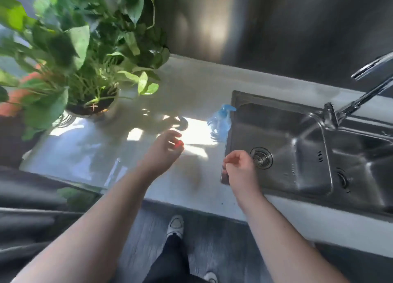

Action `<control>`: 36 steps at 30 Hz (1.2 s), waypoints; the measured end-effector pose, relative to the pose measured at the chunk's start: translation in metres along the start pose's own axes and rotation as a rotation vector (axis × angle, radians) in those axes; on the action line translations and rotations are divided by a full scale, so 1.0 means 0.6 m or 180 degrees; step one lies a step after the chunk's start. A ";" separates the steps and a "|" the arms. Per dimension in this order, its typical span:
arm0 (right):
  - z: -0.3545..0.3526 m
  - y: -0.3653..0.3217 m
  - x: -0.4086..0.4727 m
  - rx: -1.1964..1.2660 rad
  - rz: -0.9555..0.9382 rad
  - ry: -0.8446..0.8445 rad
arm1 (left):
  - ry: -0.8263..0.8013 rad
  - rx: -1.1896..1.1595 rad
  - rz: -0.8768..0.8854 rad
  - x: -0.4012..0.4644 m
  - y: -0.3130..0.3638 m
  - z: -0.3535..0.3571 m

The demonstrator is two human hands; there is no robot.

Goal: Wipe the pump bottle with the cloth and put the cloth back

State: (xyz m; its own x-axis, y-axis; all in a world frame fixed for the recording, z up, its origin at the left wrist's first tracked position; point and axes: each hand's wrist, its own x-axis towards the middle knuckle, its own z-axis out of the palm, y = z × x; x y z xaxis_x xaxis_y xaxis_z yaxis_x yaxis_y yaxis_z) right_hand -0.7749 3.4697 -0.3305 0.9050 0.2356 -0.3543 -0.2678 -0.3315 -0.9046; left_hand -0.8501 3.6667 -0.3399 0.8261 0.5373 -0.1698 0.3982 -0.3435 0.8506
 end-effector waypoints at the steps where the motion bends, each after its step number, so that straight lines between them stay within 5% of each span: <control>1: -0.005 0.001 -0.021 0.0015 -0.0057 -0.0080 | 0.0076 -0.0038 -0.0079 -0.038 0.001 -0.010; 11: 0.031 0.012 -0.304 -0.0386 -0.0540 -0.1310 | 0.0940 -0.0023 -0.0818 -0.445 -0.036 -0.108; 26: 0.353 0.148 -0.711 -0.1256 -0.0686 -0.3238 | 0.2299 -0.0730 -0.2299 -0.939 -0.363 -0.284; 36: 0.527 0.285 -0.892 -0.1667 -0.0477 -0.3353 | 0.1568 -0.0630 -0.2875 -1.105 -0.540 -0.351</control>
